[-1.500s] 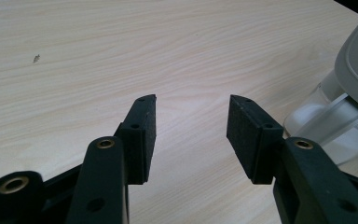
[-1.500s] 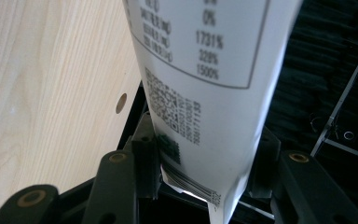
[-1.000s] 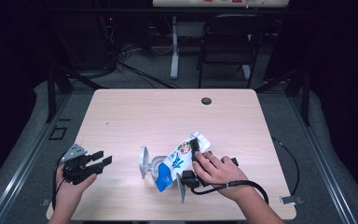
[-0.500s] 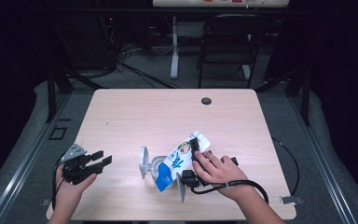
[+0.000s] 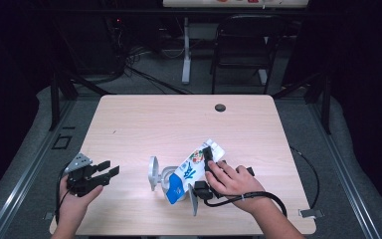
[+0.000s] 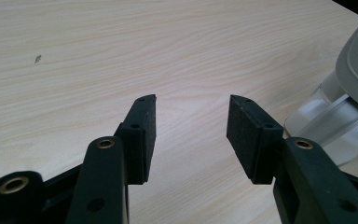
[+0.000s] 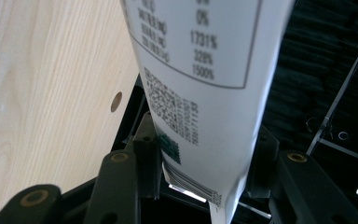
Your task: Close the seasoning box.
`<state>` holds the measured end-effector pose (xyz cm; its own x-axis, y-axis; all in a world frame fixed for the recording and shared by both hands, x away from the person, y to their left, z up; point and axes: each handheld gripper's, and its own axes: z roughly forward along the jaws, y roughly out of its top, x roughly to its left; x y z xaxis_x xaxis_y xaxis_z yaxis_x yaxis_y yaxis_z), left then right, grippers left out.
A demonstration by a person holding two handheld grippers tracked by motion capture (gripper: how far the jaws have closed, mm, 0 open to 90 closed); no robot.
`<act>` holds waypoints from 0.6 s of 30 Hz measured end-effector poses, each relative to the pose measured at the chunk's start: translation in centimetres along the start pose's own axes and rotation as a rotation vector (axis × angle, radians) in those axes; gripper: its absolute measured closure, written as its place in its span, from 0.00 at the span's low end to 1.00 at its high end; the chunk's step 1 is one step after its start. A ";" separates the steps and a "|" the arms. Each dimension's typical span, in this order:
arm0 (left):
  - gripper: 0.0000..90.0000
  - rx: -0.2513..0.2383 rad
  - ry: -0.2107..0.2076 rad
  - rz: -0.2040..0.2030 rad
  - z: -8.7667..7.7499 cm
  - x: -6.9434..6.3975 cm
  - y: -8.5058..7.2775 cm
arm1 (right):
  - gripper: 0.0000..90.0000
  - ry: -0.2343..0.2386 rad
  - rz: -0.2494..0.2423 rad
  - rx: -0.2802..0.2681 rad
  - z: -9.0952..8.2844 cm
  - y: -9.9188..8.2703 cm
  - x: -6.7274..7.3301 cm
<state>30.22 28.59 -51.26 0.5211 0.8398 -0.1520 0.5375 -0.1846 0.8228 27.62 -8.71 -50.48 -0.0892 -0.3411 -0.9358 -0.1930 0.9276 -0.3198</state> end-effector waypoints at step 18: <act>0.59 0.000 0.000 0.001 0.0 0.0 0.0 | 0.66 -0.001 -0.005 -0.001 0.0 -0.1 -0.1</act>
<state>30.24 28.60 -51.28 0.5215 0.8397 -0.1514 0.5373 -0.1854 0.8228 27.62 -8.74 -50.36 -0.0870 -0.3460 -0.9342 -0.1943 0.9256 -0.3247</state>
